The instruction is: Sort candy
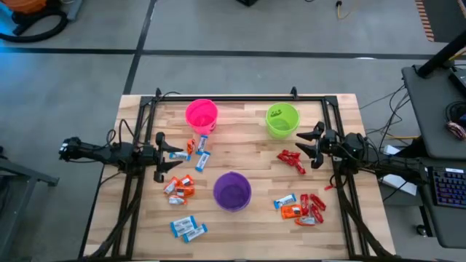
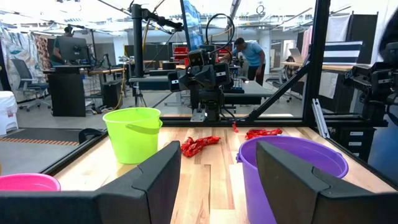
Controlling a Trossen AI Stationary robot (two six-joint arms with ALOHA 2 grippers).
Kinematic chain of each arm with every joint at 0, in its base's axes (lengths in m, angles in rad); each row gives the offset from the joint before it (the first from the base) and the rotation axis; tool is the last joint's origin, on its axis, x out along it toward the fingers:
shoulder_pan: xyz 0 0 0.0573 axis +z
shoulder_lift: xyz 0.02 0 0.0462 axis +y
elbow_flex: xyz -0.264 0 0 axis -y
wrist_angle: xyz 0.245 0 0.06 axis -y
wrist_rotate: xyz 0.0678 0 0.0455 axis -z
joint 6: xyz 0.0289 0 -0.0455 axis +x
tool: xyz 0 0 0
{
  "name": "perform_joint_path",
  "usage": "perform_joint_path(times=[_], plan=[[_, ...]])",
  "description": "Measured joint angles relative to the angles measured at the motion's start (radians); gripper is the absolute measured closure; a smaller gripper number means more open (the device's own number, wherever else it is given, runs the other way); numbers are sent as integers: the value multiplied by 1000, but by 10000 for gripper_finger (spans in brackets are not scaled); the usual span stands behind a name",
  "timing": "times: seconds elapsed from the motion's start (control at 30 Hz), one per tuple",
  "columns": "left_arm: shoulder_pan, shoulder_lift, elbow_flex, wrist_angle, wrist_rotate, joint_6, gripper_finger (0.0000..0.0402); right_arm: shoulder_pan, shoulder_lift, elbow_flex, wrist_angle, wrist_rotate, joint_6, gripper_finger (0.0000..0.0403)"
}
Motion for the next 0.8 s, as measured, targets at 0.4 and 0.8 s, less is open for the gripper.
perform_joint_path(times=[0.4,0.8], plan=[[0,0,0,0,0,0,210,0,0,0,0,0,0,207],[0,0,0,0,0,0,210,0,1,5,32,0,237,207]])
